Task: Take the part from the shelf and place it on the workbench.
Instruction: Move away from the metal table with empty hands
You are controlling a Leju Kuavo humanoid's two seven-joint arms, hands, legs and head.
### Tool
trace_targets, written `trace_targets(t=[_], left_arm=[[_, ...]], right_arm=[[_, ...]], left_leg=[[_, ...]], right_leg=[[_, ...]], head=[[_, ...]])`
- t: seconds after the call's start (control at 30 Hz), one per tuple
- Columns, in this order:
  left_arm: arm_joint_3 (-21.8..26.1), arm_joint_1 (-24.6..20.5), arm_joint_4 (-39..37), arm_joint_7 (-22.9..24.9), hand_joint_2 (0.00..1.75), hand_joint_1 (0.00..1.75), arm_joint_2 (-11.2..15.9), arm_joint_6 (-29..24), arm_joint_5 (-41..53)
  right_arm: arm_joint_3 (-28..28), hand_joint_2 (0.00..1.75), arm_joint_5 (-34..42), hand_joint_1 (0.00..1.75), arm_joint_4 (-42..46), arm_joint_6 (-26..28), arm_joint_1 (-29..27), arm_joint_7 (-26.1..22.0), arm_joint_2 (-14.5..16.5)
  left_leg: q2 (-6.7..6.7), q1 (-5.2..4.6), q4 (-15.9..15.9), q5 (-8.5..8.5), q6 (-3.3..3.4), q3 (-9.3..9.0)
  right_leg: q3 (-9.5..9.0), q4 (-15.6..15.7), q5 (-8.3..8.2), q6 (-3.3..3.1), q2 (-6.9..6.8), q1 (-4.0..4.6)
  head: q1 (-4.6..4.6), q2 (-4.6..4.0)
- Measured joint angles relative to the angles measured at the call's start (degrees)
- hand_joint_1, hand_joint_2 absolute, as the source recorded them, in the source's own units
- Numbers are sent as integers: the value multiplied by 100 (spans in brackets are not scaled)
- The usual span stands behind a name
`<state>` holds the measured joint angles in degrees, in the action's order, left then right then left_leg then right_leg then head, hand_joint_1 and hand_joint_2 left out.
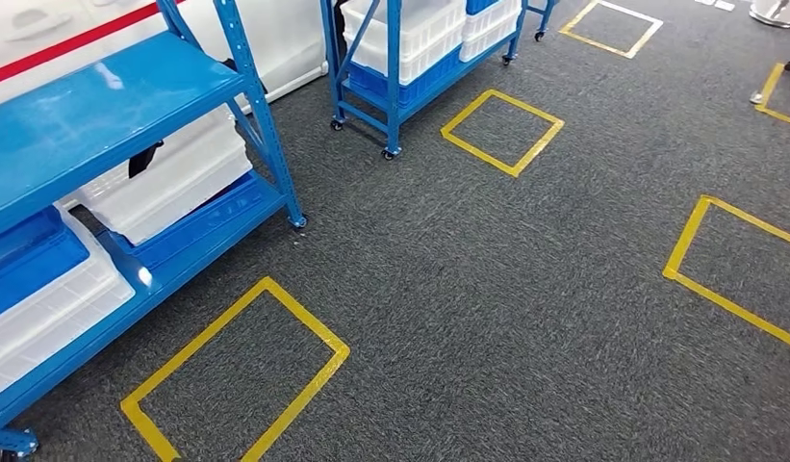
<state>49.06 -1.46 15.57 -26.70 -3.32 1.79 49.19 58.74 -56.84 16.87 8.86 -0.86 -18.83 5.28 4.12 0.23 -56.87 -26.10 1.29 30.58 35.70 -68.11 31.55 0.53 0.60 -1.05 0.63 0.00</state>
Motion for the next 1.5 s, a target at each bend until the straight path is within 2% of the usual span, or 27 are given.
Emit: trace_targets(t=[0.07, 0.1, 0.13, 0.2, 0.27, 0.33, 0.4, 0.43, 0.47, 0.57, 0.63, 0.7, 0.73, 0.8, 0.87, 0.93, 0.97, 1.0, 1.07, 1.1, 1.17, 1.23, 1.3, 1.37, 1.43, 1.47, 1.5], left_arm=[[15, -5, -1, -30, 0, 0, -7, 7, 1], [25, -10, -1, -42, 0, 0, -9, 7, 1], [37, -10, -1, -54, 0, 0, -10, 8, 1], [75, -2, -1, -90, 0, 0, -14, 8, 4], [107, 7, -3, -127, 0, 0, -20, 7, 20], [123, -2, -5, -151, 0, 0, -24, 9, 52], [137, -7, -6, -164, 0, 0, -27, 18, 85], [143, 2, -7, -171, 0, 0, -28, 29, 99], [150, 11, -7, -177, 0, 0, -29, 38, 112], [189, 11, -7, -200, 0, 0, -28, 58, 160], [221, 2, -7, -209, 0, 0, -27, 66, 184], [252, 11, -7, -158, 0, 0, -25, 66, 217], [265, 19, -7, -112, 0, 0, -28, 61, 248], [278, 18, -8, -11, 0, 0, -41, 47, 321], [286, 4, -8, 44, 0, 0, -62, 41, 380], [298, 7, -9, 69, 0, 0, -79, 45, 417], [311, 14, -9, 78, 0, 0, -86, 46, 429], [326, 20, -9, 83, 0, 0, -94, 47, 441], [362, 20, -9, 90, 0, 0, -120, 48, 475], [377, 18, -9, 97, 0, 0, -132, 48, 492], [404, 22, -9, 121, 0, 0, -149, 49, 529], [433, 40, -9, 144, 0, 0, -159, 49, 562], [459, 49, -10, 156, 0, 0, -166, 49, 582], [486, 32, -10, 163, 0, 0, -167, 49, 590], [510, 25, -10, 173, 0, 0, -170, 49, 593], [519, 36, -11, 180, 0, 0, -172, 49, 596], [525, 50, -11, 188, 0, 0, -173, 49, 598]], right_arm=[[25, 0, -13, 0, 0, 3, -3, -1, 5], [33, 0, -16, 0, -1, 3, -3, -2, 12], [43, 0, -25, 0, -1, 3, -2, -1, 19], [58, 0, -62, 0, -1, 3, 0, 7, 40], [84, 0, -109, 0, 2, 6, -3, 28, 71], [123, 0, -146, 0, 6, 13, -24, 60, 99], [148, 0, -193, 0, 7, 21, -48, 87, 121], [154, 0, -223, 0, 7, 25, -54, 102, 132], [158, 0, -255, 0, 7, 28, -55, 116, 144], [178, 0, -320, 0, 7, 18, -54, 140, 179], [195, 0, -330, 0, 7, -6, -48, 141, 196], [219, 0, -369, 0, 10, -38, -22, 142, 208], [236, 0, -401, 0, 15, -50, -12, 148, 212], [275, 0, -479, 0, 32, -77, -13, 170, 220], [312, 0, -554, 0, 41, -102, -40, 201, 224], [341, 0, -622, 0, 45, -110, -67, 240, 225], [358, 0, -653, 0, 49, -110, -76, 262, 224], [374, 0, -679, 0, 55, -110, -82, 281, 222], [416, 0, -724, 0, 73, -114, -96, 308, 219], [436, 0, -750, 0, 84, -118, -102, 322, 218], [475, 0, -832, 0, 118, -132, -106, 371, 216], [512, 0, -912, 0, 157, -148, -106, 418, 221], [541, 0, -940, 0, 190, -157, -122, 437, 231], [571, 0, -945, 0, 211, -158, -152, 446, 235], [603, 0, -957, 0, 229, -158, -167, 460, 234], [613, 0, -970, 0, 238, -159, -167, 470, 235], [620, 0, -987, 0, 248, -162, -167, 481, 236]], left_leg=[[136, 0, -68, -40, -59, 35], [188, -3, -94, -52, -94, 58], [239, -3, -106, -56, -126, 87], [317, 20, -115, -56, -193, 113], [114, 25, -332, -200, -247, 211], [-224, 18, -964, -554, -282, 508], [-346, 30, -1625, -825, -302, 827], [-366, 35, -1728, -819, -302, 873], [-384, 37, -1618, -714, -297, 812], [-659, 12, -516, -224, -227, 233], [-799, -28, -157, -135, -163, 61], [-693, -45, -118, -120, -102, 57], [-631, -36, -79, -97, -71, 34], [-504, 2, 2, -34, 0, -13], [-379, 11, 18, -5, 38, -5], [-227, 3, 14, -3, 45, -1], [-147, 0, 10, -5, 42, -9], [-67, -1, 3, -11, 35, -19], [83, -4, -26, -36, 1, -21], [149, -7, -45, -52, -26, -10], [264, -3, -62, -70, -95, 31], [321, 14, -72, -83, -164, 47], [70, 9, -329, -249, -216, 158], [-257, 19, -1014, -613, -263, 495], [-352, 48, -1656, -837, -309, 828], [-371, 57, -1714, -792, -323, 862], [-398, 62, -1531, -639, -328, 772]], right_leg=[[-269, 655, -295, -4, 221, -38], [-333, 820, -337, -19, 292, -45], [-348, 866, -320, -43, 313, -38], [-356, 884, -336, -116, 189, -20], [-374, 917, -346, -199, 59, -16], [-380, 934, -342, -257, -87, -1], [-377, 933, -328, -282, -247, 26], [-378, 932, -320, -286, -325, 35], [-386, 931, -311, -284, -398, 40], [-444, 926, -272, -240, -605, 59], [-479, 923, -248, -179, -709, 68], [-518, 942, -233, -109, -812, 62], [-541, 932, -210, -74, -784, 52], [-447, 653, 3, -24, -493, 36], [-104, -54, 372, -11, -159, 20], [206, -593, 503, -7, -84, 19], [235, -577, 394, -11, -73, 20], [164, -351, 189, -22, -51, 20], [-135, 416, -258, -54, 185, 12], [-253, 714, -385, -67, 304, 9], [-336, 928, -418, -94, 414, 22], [-364, 968, -430, -150, 274, 23], [-403, 1019, -440, -231, 122, 5], [-428, 1034, -420, -289, -46, 14], [-442, 1029, -390, -302, -218, 29], [-452, 1027, -375, -296, -297, 33], [-471, 1026, -358, -287, -368, 34]], head=[[-7, 0], [-7, 0], [-6, 0], [-1, 0], [24, 0], [72, 0], [93, 0], [94, 0], [94, 0], [92, 0], [81, 0], [74, 0], [72, 0], [43, 0], [12, 0], [6, 0], [6, 0], [5, 0], [1, 0], [0, 0], [0, 0], [-2, 0], [22, 0], [57, 0], [68, 0], [69, 0], [71, 0]])
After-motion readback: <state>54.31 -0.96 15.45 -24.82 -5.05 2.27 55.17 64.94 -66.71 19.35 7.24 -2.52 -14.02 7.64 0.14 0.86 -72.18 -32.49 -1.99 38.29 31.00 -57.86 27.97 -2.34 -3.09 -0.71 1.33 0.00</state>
